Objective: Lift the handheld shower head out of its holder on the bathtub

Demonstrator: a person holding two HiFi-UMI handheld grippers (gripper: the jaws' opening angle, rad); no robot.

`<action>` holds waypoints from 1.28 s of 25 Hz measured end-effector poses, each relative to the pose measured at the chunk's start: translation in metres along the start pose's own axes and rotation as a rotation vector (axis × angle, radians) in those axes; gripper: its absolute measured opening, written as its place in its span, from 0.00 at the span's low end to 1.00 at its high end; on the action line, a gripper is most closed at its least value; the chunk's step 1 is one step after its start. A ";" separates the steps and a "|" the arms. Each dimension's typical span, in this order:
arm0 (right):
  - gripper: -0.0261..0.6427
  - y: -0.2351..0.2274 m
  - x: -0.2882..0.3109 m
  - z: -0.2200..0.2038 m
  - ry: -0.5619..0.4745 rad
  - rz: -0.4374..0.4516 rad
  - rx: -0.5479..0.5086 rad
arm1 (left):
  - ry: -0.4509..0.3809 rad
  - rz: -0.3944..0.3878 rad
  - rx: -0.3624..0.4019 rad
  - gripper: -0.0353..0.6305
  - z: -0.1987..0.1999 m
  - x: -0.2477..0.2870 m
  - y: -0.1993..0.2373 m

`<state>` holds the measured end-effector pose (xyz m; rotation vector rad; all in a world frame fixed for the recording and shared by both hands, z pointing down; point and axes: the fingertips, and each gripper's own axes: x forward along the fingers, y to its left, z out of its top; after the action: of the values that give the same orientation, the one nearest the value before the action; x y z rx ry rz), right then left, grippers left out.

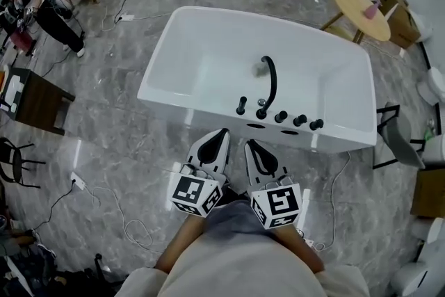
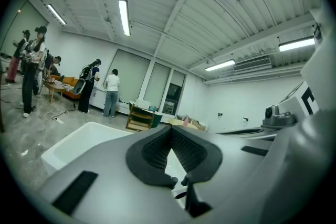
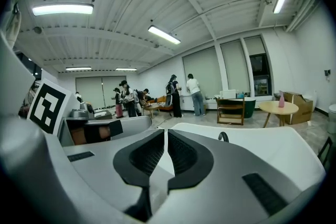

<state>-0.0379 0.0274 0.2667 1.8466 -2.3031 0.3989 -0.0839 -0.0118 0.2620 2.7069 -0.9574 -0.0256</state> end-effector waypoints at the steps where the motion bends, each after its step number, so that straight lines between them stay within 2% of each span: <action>1: 0.07 0.000 0.004 0.000 0.003 -0.008 0.002 | 0.002 -0.004 -0.002 0.06 0.001 0.002 0.005; 6: 0.07 -0.006 0.022 -0.006 0.036 -0.033 0.020 | 0.053 -0.020 0.001 0.06 -0.017 0.013 0.016; 11: 0.07 -0.018 0.053 -0.024 0.064 -0.030 0.058 | 0.031 0.037 -0.002 0.06 -0.036 0.030 0.037; 16: 0.07 -0.050 0.078 -0.053 0.170 -0.093 -0.013 | 0.068 0.051 -0.020 0.06 -0.068 0.058 0.051; 21: 0.07 -0.068 0.102 -0.071 0.191 -0.085 -0.009 | 0.090 0.083 -0.031 0.06 -0.101 0.084 0.072; 25: 0.07 -0.075 0.119 -0.094 0.273 -0.069 -0.060 | 0.157 0.105 -0.032 0.06 -0.134 0.104 0.081; 28: 0.07 -0.082 0.130 -0.109 0.285 -0.050 -0.036 | 0.223 0.090 -0.060 0.06 -0.162 0.118 0.079; 32: 0.07 -0.096 0.146 -0.131 0.305 -0.041 -0.020 | 0.270 0.089 -0.075 0.06 -0.201 0.134 0.088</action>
<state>0.0179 -0.0875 0.4435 1.6864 -2.0552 0.6023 -0.0121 -0.1109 0.4881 2.5137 -0.9709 0.3069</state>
